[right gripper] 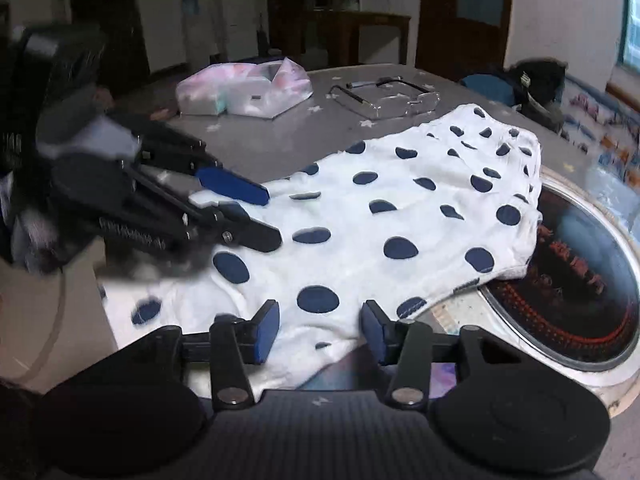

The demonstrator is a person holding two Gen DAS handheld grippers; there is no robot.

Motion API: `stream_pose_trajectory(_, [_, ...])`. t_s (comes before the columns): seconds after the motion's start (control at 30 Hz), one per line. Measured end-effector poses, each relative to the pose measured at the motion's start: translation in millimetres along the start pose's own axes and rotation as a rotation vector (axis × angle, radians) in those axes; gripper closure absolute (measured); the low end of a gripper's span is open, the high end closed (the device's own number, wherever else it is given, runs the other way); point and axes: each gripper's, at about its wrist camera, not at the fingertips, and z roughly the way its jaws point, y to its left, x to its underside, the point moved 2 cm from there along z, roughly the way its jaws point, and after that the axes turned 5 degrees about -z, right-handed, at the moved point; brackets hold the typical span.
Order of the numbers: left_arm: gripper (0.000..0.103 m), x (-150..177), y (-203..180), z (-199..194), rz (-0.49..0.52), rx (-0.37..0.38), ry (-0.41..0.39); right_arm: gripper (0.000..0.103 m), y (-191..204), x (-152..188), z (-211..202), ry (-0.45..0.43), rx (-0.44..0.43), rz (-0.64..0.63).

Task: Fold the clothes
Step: 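Open both grippers and smooth the folded pants flat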

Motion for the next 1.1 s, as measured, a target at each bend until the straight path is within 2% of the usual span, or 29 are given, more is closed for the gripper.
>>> stream_pose_trajectory(0.13, [0.045, 3, 0, -12, -0.01, -0.018, -0.029, 0.053, 10, 1, -8, -0.006, 0.027, -0.049])
stream_pose_trajectory(0.27, [0.043, 11, 3, -24, -0.048, -0.025, -0.042, 0.047, 22, -4, -18, -0.038, -0.003, -0.072])
stream_pose_trajectory(0.47, [0.04, 31, 13, -26, -0.109, -0.049, -0.017, 0.047, 31, 5, -13, -0.022, -0.007, -0.078])
stream_pose_trajectory(0.63, [0.037, 29, 14, -39, -0.159, -0.053, -0.057, 0.047, 33, 0, -27, -0.052, 0.002, -0.078])
stream_pose_trajectory(0.77, [0.037, 36, 14, -36, -0.159, -0.076, -0.035, 0.047, 37, 1, -25, -0.049, -0.008, -0.089])
stream_pose_trajectory(0.97, [0.033, 32, 9, -47, -0.142, -0.085, -0.063, 0.046, 42, 1, -26, -0.05, -0.024, -0.105])
stream_pose_trajectory(1.1, [0.029, 31, 4, -49, -0.12, -0.087, -0.066, 0.041, 50, 4, -24, -0.035, -0.078, -0.114])
